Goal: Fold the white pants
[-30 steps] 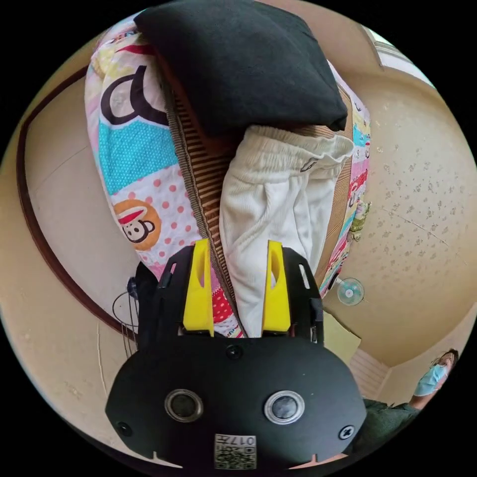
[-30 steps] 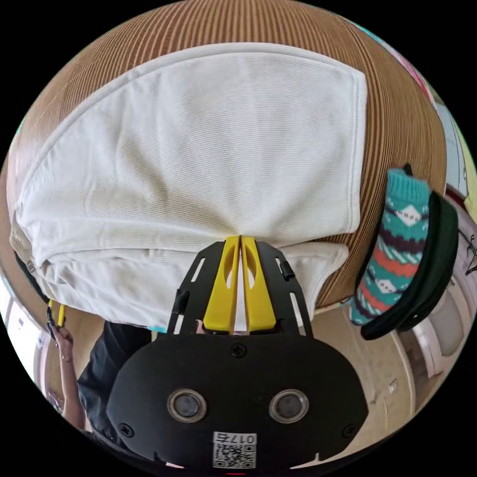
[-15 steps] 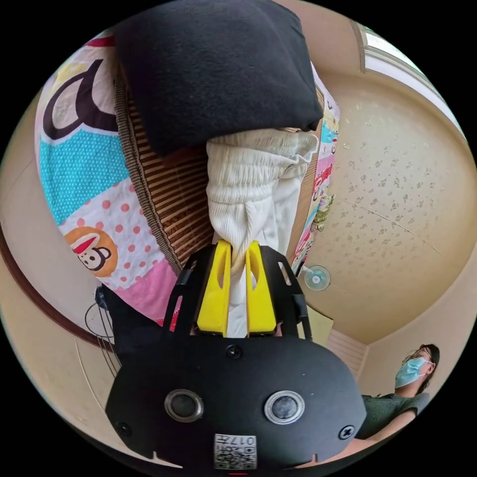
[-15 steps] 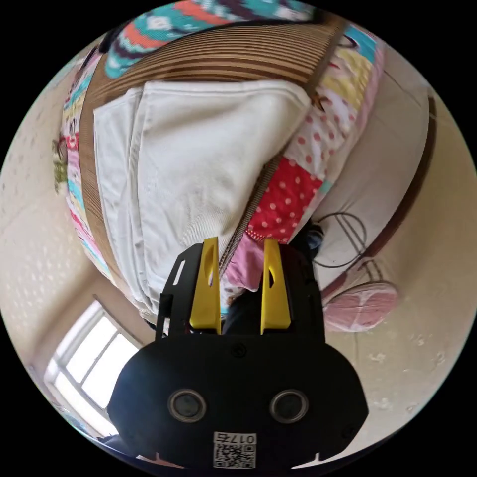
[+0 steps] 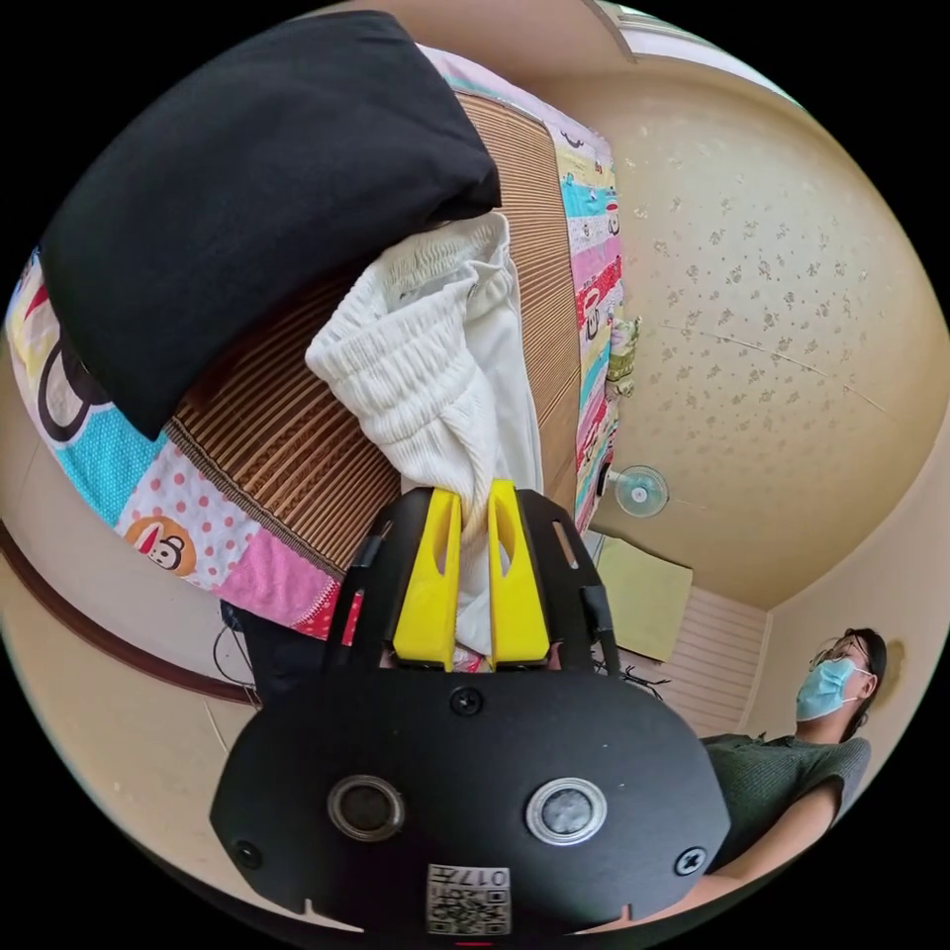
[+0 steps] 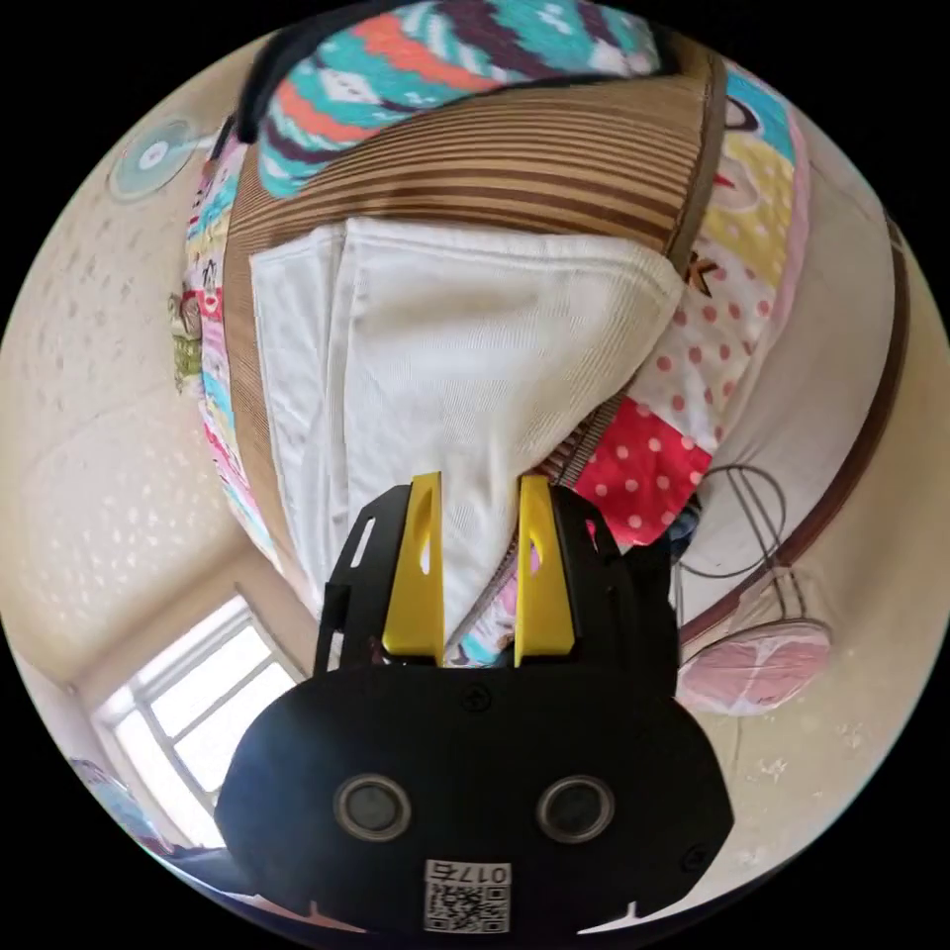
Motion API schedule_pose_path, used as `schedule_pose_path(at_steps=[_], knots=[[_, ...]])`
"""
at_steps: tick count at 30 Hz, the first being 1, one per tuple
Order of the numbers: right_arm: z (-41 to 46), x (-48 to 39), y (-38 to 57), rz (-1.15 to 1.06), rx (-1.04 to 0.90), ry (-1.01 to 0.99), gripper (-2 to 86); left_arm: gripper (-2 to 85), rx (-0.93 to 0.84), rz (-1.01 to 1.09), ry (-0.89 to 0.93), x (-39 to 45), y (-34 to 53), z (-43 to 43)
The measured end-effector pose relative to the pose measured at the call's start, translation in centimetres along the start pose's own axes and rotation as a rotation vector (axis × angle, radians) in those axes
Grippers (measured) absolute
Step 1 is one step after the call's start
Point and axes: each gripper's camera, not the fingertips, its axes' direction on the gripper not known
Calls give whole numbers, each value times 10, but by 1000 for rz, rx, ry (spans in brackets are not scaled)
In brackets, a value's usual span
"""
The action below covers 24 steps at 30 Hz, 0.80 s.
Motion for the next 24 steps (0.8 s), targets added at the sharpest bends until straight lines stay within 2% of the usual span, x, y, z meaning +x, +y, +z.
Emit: schedule_pose_path(at_steps=[4, 6, 8, 11, 14, 16, 19, 22, 24], knots=[[-32, -30, 7, -69, 70, -91, 37, 48, 7, -8, 4, 12, 14, 2], [-62, -70, 24, -139, 157, -212, 32, 47, 40, -7, 18, 25, 23, -3], [-81, -115, 31, -205, 206, -243, 31, 47, 107, 26, 48, 60, 26, -5], [-95, -207, 15, -295, 268, -177, 34, 48, 105, 140, 6, 126, -8, 22], [-67, -300, -37, -302, 267, -142, 47, 53, 108, 187, -29, 181, -68, 74], [-36, -354, -73, -374, 252, -130, 65, 71, 132, 202, -73, 204, -107, 111], [14, -432, -110, -508, 190, -49, 93, 112, 230, 114, -148, 224, -144, 162], [52, -486, -107, -568, 149, 106, 73, 108, 285, 133, -181, 244, -146, 204], [97, -514, -90, -720, 55, 258, 39, 107, 188, 204, -181, 253, -141, 242]])
